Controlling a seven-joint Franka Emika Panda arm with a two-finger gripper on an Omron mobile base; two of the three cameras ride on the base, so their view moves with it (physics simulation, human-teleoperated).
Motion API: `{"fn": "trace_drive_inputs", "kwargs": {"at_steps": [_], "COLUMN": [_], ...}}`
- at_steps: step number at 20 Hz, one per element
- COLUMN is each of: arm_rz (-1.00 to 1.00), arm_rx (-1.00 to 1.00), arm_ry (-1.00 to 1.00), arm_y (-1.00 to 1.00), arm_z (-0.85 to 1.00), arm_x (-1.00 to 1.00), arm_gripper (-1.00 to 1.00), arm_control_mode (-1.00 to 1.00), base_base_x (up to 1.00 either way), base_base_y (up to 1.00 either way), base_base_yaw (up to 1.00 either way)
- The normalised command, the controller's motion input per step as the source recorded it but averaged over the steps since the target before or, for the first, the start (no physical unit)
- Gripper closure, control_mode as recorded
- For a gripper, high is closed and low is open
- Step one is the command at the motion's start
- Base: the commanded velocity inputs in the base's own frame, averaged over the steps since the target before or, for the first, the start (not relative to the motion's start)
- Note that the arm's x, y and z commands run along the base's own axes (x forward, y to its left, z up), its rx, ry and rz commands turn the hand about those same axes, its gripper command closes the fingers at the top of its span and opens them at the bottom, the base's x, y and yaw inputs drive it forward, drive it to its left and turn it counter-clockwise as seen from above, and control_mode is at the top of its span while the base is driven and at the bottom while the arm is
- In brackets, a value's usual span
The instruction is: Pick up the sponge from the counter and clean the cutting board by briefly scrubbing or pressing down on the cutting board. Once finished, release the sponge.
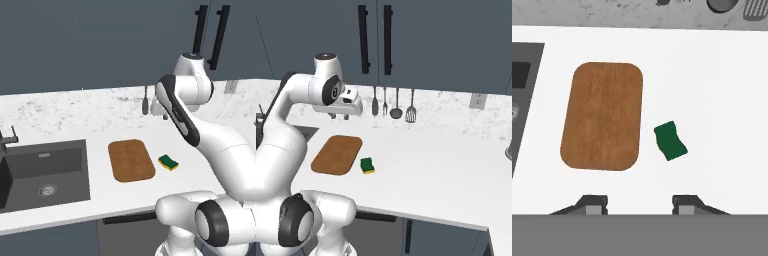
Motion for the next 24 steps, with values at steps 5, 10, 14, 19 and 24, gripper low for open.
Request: {"fn": "trace_drive_inputs", "kwargs": {"at_steps": [5, 10, 14, 19, 24], "arm_rz": [0.0, 0.0, 0.0, 0.05, 0.12], "arm_rx": [0.0, -0.01, -0.03, 0.0, 0.0], "arm_ry": [-0.04, -0.04, 0.0, -0.01, 0.0], "arm_y": [0.0, -0.03, -0.28, -0.29, -0.16], "arm_z": [0.0, 0.0, -0.27, -0.59, -0.88], "arm_x": [-0.47, -0.94, -0.76, -0.02, 0.55], "arm_gripper": [-1.0, -1.0, -1.0, -1.0, -1.0], "arm_control_mode": [-1.0, -1.0, -1.0, -1.0, -1.0], "base_base_x": [0.0, 0.0, 0.0, 0.0, 0.0], "base_base_y": [0.0, 0.0, 0.0, 0.0, 0.0], "base_base_yaw": [0.0, 0.0, 0.0, 0.0, 0.0]}}
